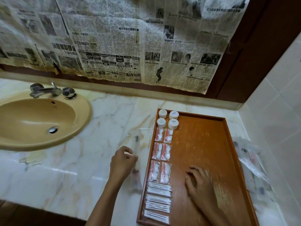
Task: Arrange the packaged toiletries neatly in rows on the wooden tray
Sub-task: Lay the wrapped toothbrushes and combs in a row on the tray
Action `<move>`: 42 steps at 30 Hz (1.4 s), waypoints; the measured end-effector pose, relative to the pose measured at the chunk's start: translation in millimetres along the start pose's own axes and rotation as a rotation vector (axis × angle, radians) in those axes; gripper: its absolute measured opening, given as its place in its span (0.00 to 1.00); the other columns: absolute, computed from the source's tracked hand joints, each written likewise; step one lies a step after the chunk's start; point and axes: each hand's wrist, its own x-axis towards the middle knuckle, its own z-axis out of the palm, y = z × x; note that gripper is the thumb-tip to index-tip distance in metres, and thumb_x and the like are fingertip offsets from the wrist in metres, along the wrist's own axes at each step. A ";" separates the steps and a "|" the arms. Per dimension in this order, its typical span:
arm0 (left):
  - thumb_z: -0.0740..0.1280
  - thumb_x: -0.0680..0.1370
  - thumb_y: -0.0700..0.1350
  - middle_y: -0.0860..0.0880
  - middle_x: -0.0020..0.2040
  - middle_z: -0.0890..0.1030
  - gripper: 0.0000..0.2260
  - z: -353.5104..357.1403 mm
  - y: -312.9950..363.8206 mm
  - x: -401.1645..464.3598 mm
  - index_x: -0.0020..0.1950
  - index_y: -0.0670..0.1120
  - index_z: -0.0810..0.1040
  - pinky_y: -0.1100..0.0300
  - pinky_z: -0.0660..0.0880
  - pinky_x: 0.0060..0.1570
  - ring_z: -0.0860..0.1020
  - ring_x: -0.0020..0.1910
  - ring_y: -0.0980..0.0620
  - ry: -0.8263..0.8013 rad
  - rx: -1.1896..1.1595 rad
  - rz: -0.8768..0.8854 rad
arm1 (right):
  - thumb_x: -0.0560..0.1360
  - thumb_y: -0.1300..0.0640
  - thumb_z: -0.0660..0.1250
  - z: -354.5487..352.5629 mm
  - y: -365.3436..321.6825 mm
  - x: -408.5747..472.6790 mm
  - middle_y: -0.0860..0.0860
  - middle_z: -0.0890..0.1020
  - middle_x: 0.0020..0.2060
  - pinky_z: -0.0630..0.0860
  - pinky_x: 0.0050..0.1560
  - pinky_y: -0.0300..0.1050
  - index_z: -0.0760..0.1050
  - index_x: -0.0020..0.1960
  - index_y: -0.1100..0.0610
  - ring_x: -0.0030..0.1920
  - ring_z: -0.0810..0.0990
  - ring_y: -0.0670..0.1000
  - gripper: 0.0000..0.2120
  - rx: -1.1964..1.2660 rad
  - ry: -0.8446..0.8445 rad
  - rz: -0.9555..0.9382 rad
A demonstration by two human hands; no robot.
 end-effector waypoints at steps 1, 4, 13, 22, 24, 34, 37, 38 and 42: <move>0.72 0.73 0.44 0.48 0.41 0.83 0.08 -2.8 2.3 0.1 0.50 0.49 0.77 0.57 0.76 0.42 0.82 0.42 0.48 -0.010 -0.065 -0.001 | 0.72 0.60 0.72 -0.4 -0.2 -0.1 0.47 0.79 0.56 0.68 0.62 0.53 0.81 0.53 0.54 0.57 0.74 0.51 0.10 0.005 0.001 0.000; 0.71 0.74 0.40 0.47 0.40 0.85 0.10 -10.3 13.3 -0.2 0.54 0.47 0.79 0.60 0.76 0.38 0.83 0.39 0.51 -0.044 -0.208 0.039 | 0.72 0.62 0.72 -0.6 -1.7 -1.7 0.49 0.79 0.57 0.69 0.62 0.55 0.81 0.53 0.55 0.57 0.75 0.52 0.11 0.014 -0.004 0.007; 0.71 0.75 0.37 0.39 0.43 0.85 0.07 29.1 40.9 -21.7 0.52 0.38 0.79 0.61 0.78 0.34 0.83 0.38 0.46 -0.367 -0.720 -0.126 | 0.76 0.57 0.69 -23.0 -31.5 -1.0 0.45 0.84 0.45 0.76 0.47 0.34 0.80 0.52 0.50 0.49 0.82 0.46 0.06 0.682 -0.064 0.390; 0.72 0.73 0.34 0.38 0.43 0.84 0.09 92.3 46.9 -49.4 0.52 0.36 0.77 0.56 0.79 0.36 0.84 0.43 0.41 -0.466 -0.717 -0.185 | 0.68 0.51 0.74 -56.9 -35.5 -12.8 0.62 0.84 0.42 0.79 0.31 0.44 0.83 0.49 0.58 0.35 0.82 0.56 0.14 1.215 -0.055 0.587; 0.72 0.73 0.35 0.38 0.43 0.85 0.11 100.7 49.2 -55.8 0.52 0.36 0.76 0.57 0.79 0.34 0.84 0.41 0.42 -0.503 -0.703 -0.210 | 0.71 0.58 0.74 -61.3 -24.1 -14.4 0.64 0.83 0.40 0.77 0.29 0.43 0.83 0.48 0.61 0.33 0.80 0.54 0.08 1.210 -0.032 0.601; 0.73 0.70 0.45 0.38 0.45 0.84 0.16 106.9 59.3 -40.2 0.53 0.38 0.79 0.60 0.81 0.35 0.84 0.44 0.43 -0.532 -0.752 -0.208 | 0.73 0.63 0.72 -93.9 49.3 -8.7 0.63 0.81 0.35 0.76 0.28 0.44 0.83 0.46 0.61 0.31 0.78 0.55 0.03 1.111 -0.058 0.578; 0.73 0.71 0.43 0.35 0.47 0.84 0.17 111.5 61.8 -37.4 0.56 0.36 0.78 0.60 0.81 0.35 0.84 0.42 0.45 -0.543 -0.733 -0.201 | 0.73 0.62 0.72 -100.6 64.0 -4.2 0.66 0.81 0.37 0.76 0.29 0.45 0.83 0.46 0.61 0.31 0.78 0.56 0.04 1.102 -0.095 0.556; 0.72 0.73 0.42 0.35 0.46 0.84 0.15 113.8 62.0 -37.4 0.56 0.36 0.78 0.60 0.80 0.33 0.84 0.40 0.46 -0.548 -0.724 -0.204 | 0.73 0.61 0.71 -101.7 67.0 -2.4 0.66 0.81 0.37 0.76 0.30 0.45 0.83 0.47 0.61 0.32 0.78 0.56 0.04 1.106 -0.101 0.556; 0.70 0.76 0.39 0.35 0.46 0.84 0.11 122.8 63.0 -36.0 0.58 0.38 0.79 0.60 0.79 0.31 0.84 0.38 0.47 -0.546 -0.671 -0.200 | 0.75 0.61 0.70 -101.2 76.2 6.3 0.62 0.80 0.35 0.77 0.30 0.45 0.83 0.46 0.62 0.32 0.77 0.56 0.05 1.157 -0.110 0.573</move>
